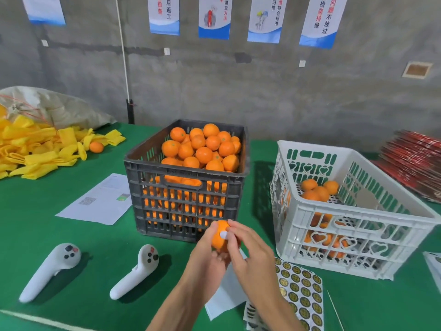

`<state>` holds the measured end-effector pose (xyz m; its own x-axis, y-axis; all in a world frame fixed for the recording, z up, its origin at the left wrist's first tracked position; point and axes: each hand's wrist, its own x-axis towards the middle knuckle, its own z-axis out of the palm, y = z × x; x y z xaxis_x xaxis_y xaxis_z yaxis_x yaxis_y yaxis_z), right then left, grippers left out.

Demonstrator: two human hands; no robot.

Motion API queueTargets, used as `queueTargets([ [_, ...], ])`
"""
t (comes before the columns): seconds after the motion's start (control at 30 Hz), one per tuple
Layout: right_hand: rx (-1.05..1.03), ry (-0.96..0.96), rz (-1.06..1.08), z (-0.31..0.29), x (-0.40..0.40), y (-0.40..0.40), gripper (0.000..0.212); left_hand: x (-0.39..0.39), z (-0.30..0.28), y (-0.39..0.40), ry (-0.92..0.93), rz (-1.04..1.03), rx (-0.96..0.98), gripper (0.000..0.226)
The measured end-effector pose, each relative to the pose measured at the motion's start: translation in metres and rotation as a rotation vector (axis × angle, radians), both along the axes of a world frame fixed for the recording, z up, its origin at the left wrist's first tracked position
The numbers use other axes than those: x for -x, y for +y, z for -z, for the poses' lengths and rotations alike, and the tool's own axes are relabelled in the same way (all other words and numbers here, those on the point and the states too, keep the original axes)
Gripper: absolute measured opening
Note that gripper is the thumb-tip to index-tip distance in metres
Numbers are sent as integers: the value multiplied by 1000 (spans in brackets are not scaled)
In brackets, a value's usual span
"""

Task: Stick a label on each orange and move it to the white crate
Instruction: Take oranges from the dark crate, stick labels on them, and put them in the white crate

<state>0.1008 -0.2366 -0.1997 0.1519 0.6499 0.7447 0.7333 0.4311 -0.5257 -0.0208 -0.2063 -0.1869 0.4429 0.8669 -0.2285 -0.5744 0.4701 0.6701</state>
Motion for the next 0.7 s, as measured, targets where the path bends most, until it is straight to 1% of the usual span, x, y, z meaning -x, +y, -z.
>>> queueTargets([
  [0.03, 37, 160, -12, -3, -5, 0, 17, -4, -2, -1, -8, -4, 11, 56],
  [0.07, 60, 278, 2, -6, -12, 0, 17, -7, -3, -1, -3, -21, 29, 57],
  [0.1, 55, 329, 30, -8, -18, 0, 18, -10, -3, -1, 5, -41, 60, 58],
  [0.13, 15, 283, 86, -11, -25, 1, 18, -13, -2, -1, 12, -56, 88, 59],
  [0.17, -40, 165, 152, -12, -32, 2, 17, -16, -1, -2, 12, -54, 98, 60],
  [0.23, -130, -135, 256, -9, -39, 3, 15, -22, -3, -6, -7, 0, 63, 60],
  [0.27, -143, -243, 256, -8, -40, 3, 17, -24, -5, -9, -16, 27, 36, 60],
  [0.3, -139, -309, 236, -7, -41, 2, 20, -26, -7, -10, -17, 41, 15, 61],
  [0.33, -124, -334, 203, -5, -40, 0, 24, -28, -10, -11, -13, 42, 2, 61],
  [0.43, -80, -297, 75, -5, -44, -7, 32, -33, -17, -10, -6, 18, 1, 58],
  [0.5, -37, -317, 31, -9, -49, -9, 44, -38, -24, -6, 12, 23, -8, 56],
  [0.6, -13, -363, 70, -24, -58, -7, 65, -52, -38, 5, 49, -7, -38, 61],
  [0.7, -18, -357, 152, -50, -76, 0, 69, -66, -59, 16, 132, 39, -153, 64],
])
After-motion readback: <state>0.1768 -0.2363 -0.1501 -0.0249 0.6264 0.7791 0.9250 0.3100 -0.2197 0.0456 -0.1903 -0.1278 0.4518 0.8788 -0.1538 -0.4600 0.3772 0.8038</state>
